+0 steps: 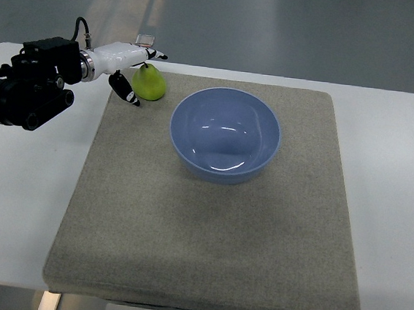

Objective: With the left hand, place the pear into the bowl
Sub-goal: 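Lower the left hand around the green pear, fingers on its sides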

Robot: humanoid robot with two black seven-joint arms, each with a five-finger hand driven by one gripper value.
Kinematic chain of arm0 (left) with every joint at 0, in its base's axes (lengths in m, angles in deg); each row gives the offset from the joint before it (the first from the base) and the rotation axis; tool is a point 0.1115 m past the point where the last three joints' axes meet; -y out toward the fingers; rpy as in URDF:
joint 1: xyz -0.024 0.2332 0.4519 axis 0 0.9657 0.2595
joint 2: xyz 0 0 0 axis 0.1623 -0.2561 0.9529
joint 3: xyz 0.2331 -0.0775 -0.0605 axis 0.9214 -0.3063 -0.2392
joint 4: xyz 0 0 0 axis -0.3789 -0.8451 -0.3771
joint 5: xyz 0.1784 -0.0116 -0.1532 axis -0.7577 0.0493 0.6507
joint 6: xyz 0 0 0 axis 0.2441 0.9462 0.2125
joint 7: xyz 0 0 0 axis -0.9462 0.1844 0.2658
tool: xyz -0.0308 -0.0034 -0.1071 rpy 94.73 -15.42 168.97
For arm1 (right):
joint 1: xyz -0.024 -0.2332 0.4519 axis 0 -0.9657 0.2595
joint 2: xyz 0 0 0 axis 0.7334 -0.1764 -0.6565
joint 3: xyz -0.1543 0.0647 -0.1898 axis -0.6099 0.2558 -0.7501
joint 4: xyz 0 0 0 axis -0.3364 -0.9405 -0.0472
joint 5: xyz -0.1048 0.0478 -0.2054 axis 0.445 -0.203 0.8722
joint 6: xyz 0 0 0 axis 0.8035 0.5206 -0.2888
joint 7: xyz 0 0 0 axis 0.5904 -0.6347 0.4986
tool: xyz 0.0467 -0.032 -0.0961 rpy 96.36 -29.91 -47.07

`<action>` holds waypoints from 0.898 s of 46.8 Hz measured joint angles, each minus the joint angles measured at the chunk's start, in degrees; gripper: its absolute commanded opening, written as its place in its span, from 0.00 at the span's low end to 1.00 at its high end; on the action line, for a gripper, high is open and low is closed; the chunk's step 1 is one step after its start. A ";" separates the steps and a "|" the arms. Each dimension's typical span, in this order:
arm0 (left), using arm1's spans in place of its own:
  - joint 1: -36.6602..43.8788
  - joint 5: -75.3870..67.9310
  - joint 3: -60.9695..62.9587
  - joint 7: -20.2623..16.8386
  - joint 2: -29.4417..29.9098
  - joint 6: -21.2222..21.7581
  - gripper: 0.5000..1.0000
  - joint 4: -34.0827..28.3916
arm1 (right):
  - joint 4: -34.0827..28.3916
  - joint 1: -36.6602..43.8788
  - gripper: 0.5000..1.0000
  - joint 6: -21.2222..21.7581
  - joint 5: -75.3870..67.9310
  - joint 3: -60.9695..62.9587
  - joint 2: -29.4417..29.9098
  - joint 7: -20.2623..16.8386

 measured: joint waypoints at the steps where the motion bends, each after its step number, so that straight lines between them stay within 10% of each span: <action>1: 0.00 0.14 0.00 0.01 -0.05 0.00 0.90 0.00 | 0.00 0.00 0.85 0.00 0.00 0.00 0.00 0.00; 30: 1.53 3.70 -0.11 0.19 -0.82 2.29 0.88 -1.03 | 0.00 0.00 0.85 0.00 0.00 0.05 0.00 -0.03; 42: 2.02 3.81 -0.16 0.19 -1.46 3.59 0.70 -1.11 | 0.00 0.00 0.85 0.00 0.00 0.01 0.00 -0.04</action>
